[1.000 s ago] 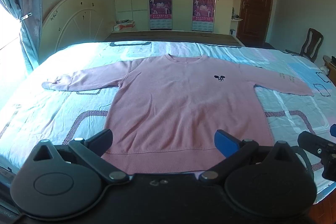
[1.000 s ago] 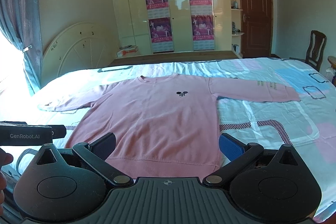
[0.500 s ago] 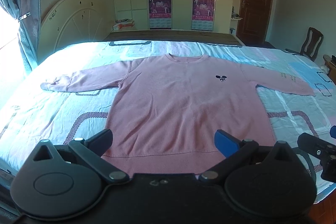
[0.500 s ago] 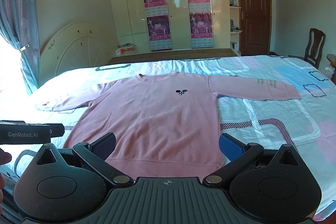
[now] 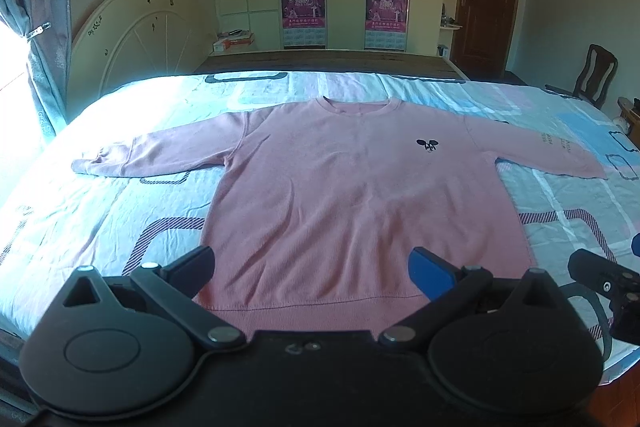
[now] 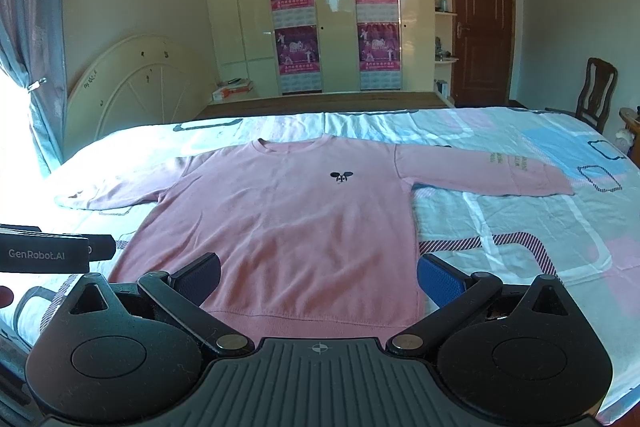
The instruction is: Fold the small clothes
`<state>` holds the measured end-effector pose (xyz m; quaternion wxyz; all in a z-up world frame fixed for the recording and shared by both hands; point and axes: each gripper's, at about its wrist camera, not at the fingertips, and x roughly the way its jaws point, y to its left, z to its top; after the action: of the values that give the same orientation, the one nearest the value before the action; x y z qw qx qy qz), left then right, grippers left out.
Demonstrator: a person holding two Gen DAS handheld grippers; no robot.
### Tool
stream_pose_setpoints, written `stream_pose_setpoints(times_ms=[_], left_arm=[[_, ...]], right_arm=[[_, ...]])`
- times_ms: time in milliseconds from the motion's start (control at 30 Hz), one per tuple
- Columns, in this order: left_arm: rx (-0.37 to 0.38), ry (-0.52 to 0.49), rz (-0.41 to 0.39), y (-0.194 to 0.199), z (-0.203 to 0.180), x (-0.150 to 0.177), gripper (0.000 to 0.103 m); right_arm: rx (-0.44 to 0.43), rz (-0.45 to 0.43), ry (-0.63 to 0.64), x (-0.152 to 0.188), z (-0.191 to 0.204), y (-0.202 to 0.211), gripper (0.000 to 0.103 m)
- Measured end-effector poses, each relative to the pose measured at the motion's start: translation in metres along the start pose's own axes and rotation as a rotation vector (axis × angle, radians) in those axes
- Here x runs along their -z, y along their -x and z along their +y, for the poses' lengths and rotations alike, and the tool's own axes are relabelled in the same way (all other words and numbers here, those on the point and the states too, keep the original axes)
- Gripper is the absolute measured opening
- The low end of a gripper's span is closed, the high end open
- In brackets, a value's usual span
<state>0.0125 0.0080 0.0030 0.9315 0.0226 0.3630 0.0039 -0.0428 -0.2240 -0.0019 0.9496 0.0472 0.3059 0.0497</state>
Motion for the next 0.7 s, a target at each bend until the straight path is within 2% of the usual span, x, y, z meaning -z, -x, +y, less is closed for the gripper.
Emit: stream_pose_setpoints(times_ms=[433,700], left_arm=[[0.027,-0.012,0.026,-0.053,0.009,-0.032,0.103],[0.053,-0.057,0.027,-0.102,0.014,-0.062,0.103]], right_arm=[[0.042,0.012,-0.03,-0.019,-0.005,-0.044,0.103],[0.12,0.027,-0.084,-0.035,-0.007,-0.079,0.103]])
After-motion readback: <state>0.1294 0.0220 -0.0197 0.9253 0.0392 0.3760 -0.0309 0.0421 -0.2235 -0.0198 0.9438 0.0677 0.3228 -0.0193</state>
